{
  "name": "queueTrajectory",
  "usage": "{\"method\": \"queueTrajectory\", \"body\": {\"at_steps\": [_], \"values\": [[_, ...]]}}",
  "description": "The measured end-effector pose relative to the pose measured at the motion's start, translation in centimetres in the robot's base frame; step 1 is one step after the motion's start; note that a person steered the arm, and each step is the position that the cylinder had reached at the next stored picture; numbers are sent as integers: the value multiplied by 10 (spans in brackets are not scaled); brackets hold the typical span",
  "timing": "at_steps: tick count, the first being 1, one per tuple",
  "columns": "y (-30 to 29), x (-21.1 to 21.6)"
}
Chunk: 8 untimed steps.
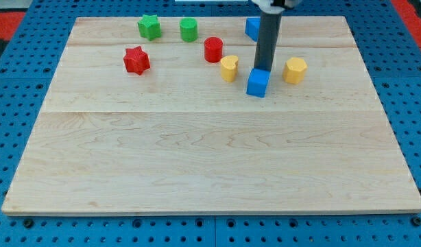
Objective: Push blue triangle towards blue cube
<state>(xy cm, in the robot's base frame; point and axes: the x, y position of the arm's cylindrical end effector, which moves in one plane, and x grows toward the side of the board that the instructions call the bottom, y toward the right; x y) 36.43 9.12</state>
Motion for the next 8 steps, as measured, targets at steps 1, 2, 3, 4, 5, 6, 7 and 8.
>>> {"method": "queueTrajectory", "body": {"at_steps": [1, 2, 3, 4, 5, 6, 7, 8], "values": [[0, 44], [-7, 62], [1, 17], [18, -39], [45, -98], [69, -156], [67, -173], [39, -172]]}}
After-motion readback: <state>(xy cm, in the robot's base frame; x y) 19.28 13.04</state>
